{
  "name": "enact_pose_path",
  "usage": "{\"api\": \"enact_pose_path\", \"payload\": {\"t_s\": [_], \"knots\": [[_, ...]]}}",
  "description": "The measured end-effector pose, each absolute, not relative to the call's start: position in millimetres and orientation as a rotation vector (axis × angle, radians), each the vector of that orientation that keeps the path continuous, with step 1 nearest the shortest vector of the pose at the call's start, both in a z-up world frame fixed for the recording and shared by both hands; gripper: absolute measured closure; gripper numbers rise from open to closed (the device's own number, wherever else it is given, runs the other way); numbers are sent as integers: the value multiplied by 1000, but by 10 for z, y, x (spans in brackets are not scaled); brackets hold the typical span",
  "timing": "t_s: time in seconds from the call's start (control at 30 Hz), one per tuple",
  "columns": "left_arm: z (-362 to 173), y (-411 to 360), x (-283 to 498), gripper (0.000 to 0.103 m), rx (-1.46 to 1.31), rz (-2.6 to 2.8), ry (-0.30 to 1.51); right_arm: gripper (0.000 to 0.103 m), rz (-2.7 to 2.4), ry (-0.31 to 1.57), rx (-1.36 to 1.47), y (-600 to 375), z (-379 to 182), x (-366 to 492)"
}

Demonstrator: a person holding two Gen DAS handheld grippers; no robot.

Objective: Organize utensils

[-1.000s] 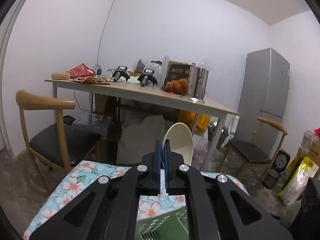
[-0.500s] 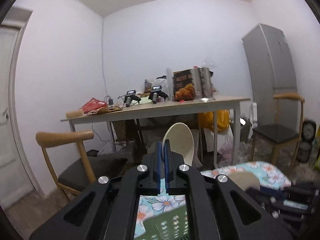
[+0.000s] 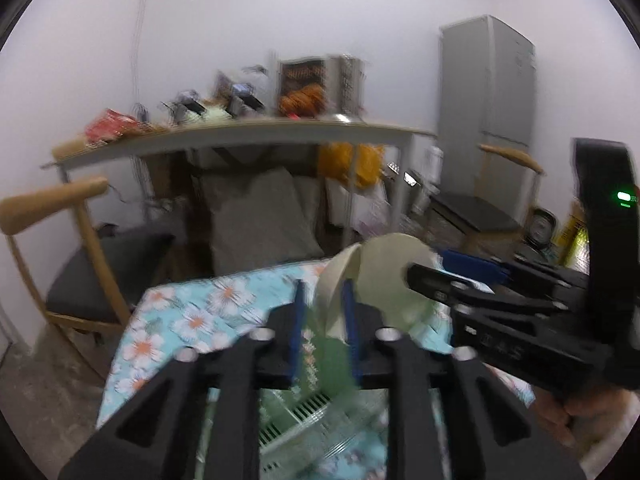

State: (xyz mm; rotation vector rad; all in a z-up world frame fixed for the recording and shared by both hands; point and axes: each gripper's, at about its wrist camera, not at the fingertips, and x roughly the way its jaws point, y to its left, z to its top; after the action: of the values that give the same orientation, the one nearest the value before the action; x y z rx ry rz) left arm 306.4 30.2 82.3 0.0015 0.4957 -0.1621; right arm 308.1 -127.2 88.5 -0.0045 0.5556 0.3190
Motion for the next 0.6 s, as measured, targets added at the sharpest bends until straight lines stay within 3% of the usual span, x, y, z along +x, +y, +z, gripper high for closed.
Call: {"api": "enact_pose_path", "payload": {"t_s": [0.07,0.23,0.5,0.6], "knots": [[831,348,2998,68,-11,-166,508,62,314,581,-2,-1266,839,3087],[831,827,2511,60,-159,-84,457,65,362,641,85,-1379,778,3090],[308,1359,2553,61,-512,-96,611,78,435,781,251,-1450,698,3068],[226,1333,2642,67,-567,-165,629,77,412,789,261,-1415,690,3003]]}}
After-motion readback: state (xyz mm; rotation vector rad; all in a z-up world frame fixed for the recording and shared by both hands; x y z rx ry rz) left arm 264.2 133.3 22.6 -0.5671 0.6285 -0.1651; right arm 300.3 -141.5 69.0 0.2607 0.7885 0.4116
